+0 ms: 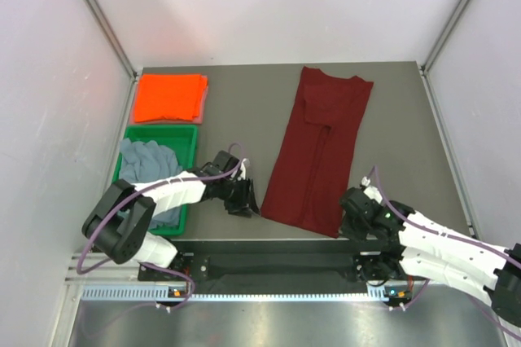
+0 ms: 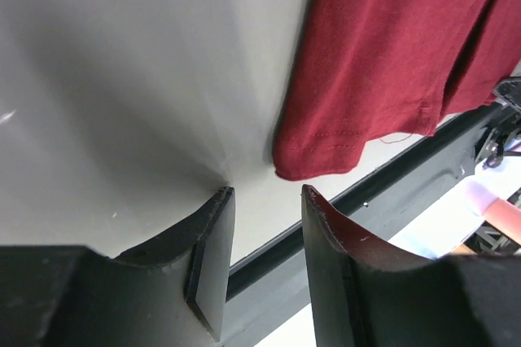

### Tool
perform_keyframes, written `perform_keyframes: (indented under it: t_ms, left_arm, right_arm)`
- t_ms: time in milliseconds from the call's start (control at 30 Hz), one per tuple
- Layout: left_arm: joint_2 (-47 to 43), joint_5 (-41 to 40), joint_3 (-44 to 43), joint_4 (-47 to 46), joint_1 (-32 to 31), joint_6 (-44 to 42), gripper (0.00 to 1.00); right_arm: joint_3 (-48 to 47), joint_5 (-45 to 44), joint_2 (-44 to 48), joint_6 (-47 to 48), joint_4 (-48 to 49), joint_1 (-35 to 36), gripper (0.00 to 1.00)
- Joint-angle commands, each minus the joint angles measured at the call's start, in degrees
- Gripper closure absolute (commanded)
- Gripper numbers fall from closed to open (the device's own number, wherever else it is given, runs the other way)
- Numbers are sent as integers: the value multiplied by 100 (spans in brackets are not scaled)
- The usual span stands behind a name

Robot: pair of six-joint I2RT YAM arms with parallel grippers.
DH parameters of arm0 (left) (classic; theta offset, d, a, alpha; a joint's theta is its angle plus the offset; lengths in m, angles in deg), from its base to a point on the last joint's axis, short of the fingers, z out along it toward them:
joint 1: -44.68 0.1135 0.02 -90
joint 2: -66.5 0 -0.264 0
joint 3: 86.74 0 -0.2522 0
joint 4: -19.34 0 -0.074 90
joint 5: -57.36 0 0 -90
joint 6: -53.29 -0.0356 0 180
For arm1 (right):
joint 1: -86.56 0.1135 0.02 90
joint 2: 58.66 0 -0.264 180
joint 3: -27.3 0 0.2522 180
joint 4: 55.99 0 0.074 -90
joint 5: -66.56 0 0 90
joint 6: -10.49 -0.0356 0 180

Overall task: Fold and stack the t-shirts
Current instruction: Fold the tshirt

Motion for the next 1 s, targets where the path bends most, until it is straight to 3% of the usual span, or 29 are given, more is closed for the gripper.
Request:
perform_keyframes:
  t_ms: [0,333,433,467,533,967]
  left_arm:
    - [154,84,-35,-401,-41,21,56]
    - [558,164,-105,-656,-50,48,58]
    - [638,225,-132,-717,-50,83,75]
    - [655,234,-149,-726,-59,91,92]
    - [664,278,-167,-718,-59,135,100]
    - [5,-346,-245,-129,-296,540,100]
  right_arm:
    - [93,75,148,23,-263,89,100]
    - [120,58,307,-12,-307,89,100]
    - [120,67,324,-12,-307,97,100]
    - [102,58,307,-3,-307,89,100]
    - [93,58,228,23,-316,97,100]
    - [-214,-65,87,190,-571,203,100]
